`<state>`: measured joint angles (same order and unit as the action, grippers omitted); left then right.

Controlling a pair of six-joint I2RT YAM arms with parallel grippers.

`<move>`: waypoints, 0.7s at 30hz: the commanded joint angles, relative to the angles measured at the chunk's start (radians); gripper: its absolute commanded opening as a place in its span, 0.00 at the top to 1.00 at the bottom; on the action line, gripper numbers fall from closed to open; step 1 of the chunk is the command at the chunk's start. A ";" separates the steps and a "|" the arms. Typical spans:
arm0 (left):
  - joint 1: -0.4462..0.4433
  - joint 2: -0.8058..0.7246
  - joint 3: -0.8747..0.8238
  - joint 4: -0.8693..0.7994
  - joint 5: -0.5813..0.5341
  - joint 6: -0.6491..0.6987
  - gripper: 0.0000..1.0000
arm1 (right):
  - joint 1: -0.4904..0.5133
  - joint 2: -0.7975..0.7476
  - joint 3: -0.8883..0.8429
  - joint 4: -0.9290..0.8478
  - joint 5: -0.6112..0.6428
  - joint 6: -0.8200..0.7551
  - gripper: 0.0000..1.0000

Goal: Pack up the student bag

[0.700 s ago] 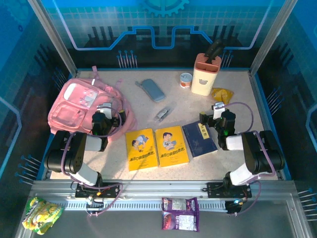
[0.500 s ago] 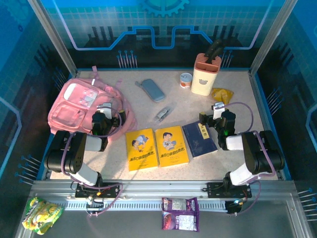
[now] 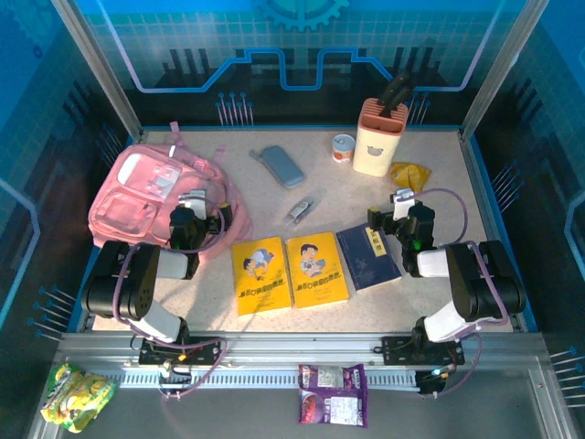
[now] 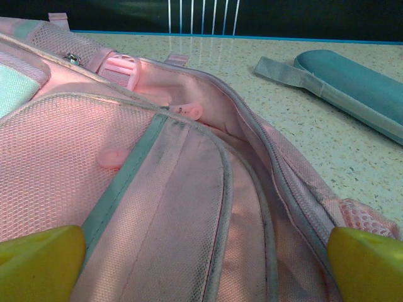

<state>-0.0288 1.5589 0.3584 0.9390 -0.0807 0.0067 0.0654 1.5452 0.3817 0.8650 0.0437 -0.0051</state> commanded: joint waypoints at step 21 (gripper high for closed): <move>0.010 -0.003 0.022 -0.008 0.011 0.014 0.01 | -0.012 -0.003 0.019 0.020 -0.022 -0.009 0.00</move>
<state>-0.0288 1.5589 0.3584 0.9386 -0.0807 0.0071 0.0647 1.5452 0.3817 0.8650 0.0391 -0.0051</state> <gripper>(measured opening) 0.992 0.996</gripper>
